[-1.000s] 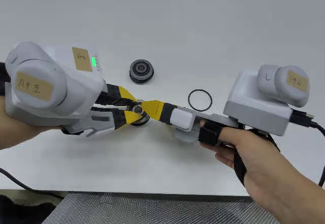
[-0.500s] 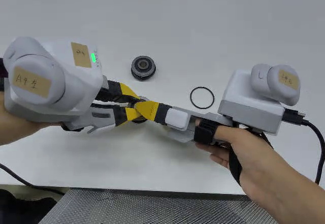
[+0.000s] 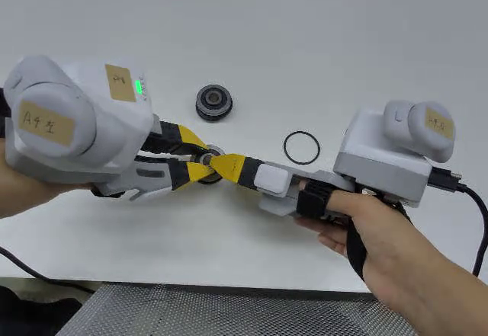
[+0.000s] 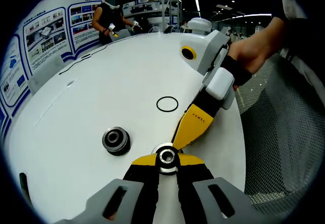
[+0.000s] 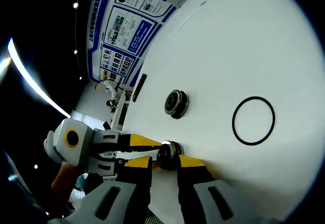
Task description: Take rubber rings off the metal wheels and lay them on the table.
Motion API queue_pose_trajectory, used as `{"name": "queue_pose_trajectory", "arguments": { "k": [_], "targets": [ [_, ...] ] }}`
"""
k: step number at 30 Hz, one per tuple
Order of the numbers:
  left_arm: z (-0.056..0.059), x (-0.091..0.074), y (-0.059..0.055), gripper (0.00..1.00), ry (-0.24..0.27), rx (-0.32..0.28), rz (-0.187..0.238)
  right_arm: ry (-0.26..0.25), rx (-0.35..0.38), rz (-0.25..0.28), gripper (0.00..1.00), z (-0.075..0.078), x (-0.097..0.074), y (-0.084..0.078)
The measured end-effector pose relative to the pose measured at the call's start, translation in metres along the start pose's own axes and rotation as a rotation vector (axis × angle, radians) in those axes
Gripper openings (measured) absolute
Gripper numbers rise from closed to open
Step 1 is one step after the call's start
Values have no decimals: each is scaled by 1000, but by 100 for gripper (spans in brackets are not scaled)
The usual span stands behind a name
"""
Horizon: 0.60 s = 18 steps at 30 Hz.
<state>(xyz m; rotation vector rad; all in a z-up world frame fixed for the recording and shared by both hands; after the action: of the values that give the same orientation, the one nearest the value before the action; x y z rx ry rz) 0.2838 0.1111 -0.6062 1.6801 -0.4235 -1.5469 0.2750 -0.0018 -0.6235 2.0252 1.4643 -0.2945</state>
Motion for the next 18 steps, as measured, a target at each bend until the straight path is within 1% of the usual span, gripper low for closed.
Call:
{"name": "queue_pose_trajectory", "arguments": {
  "k": [3,6,9,11,13,18],
  "targets": [
    [0,0,0,12,0,0,0,-2,-4,10,16,0,-2,2],
    [0,0,0,12,1,0,1,-8,-9,7,13,2,-1,2],
    [0,0,0,12,1,1,-1,-29,-10,7,9,5,0,2],
    [0,0,0,12,1,1,0,-48,-8,6,3,8,0,2],
    [0,0,0,12,1,-1,1,-40,-2,5,2,7,-1,2],
    [0,0,0,12,1,-4,1,-58,-32,6,1,2,-4,3]
  ]
}}
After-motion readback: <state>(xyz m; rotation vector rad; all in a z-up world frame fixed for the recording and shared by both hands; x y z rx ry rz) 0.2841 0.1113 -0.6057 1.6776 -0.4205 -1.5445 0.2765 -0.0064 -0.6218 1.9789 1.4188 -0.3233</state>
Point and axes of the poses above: the centre of the closed fingertips' face, and the gripper's own axes: x roughly forward along the fingers, z roughly to its right, y roughly out of its top, the point moved 7 cm from there along -x, roughly backward along the fingers, and after that the axes turned 6 degrees about -y, right-handed, at the moved point
